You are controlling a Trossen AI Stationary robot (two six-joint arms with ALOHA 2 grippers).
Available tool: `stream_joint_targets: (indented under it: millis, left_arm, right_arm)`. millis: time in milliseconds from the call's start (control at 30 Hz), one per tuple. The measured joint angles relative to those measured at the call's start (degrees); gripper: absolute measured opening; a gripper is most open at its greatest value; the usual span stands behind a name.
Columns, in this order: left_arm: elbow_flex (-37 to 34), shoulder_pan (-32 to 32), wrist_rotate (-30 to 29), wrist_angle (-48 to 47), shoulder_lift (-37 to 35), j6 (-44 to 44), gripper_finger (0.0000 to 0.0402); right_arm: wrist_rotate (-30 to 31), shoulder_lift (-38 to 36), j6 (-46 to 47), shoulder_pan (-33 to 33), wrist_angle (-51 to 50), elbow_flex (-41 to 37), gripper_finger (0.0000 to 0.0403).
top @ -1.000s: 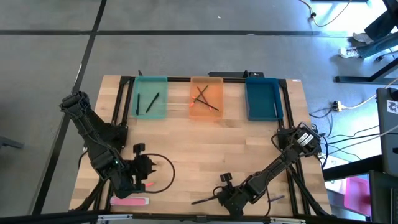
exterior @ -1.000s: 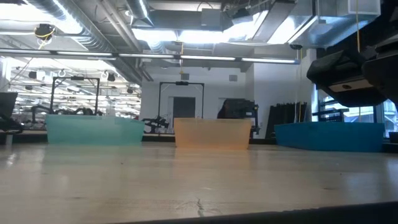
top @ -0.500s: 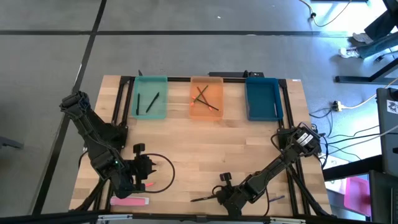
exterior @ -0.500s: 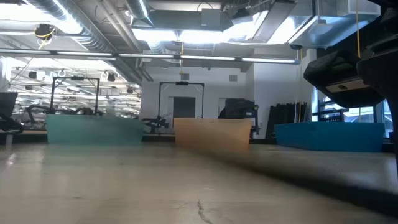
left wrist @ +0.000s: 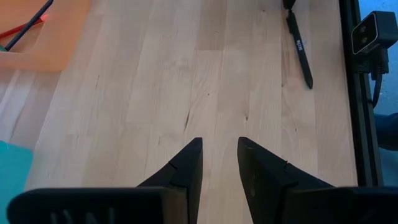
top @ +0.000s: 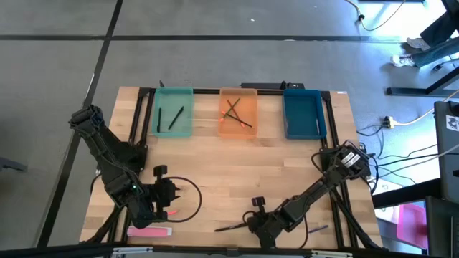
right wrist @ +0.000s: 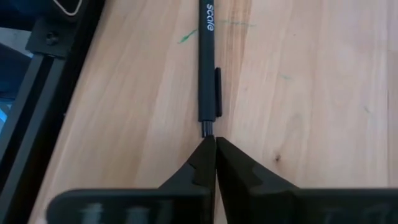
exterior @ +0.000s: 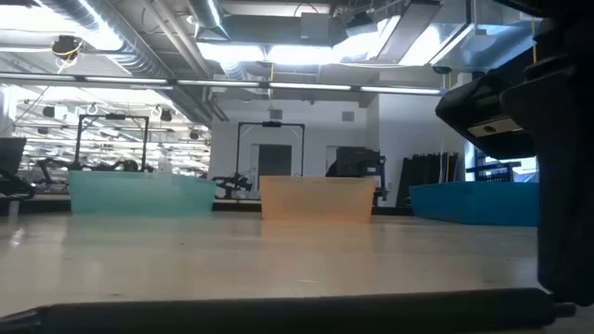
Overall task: Sort crayons/erasers/pens/pencils in bins
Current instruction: Put the black pen into the green bin
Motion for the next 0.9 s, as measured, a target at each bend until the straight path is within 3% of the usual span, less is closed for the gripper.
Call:
stream_joint_targets:
  millis: [300, 700, 900]
  left_arm:
    - [0.0, 0.0, 0.0, 0.0, 0.0, 0.0, 0.0094]
    - [0.0, 0.0, 0.0, 0.0, 0.0, 0.0, 0.0094]
    - [0.0, 0.0, 0.0, 0.0, 0.0, 0.0, 0.0094]
  right_arm:
    - [-1.4, 0.0, 1.3, -0.1, -0.2, 0.0, 0.0016]
    - [-1.4, 0.0, 1.1, -0.1, 0.2, 0.0, 0.0114]
    - [-1.4, 0.0, -1.2, -0.1, 4.3, 0.0, 0.0135]
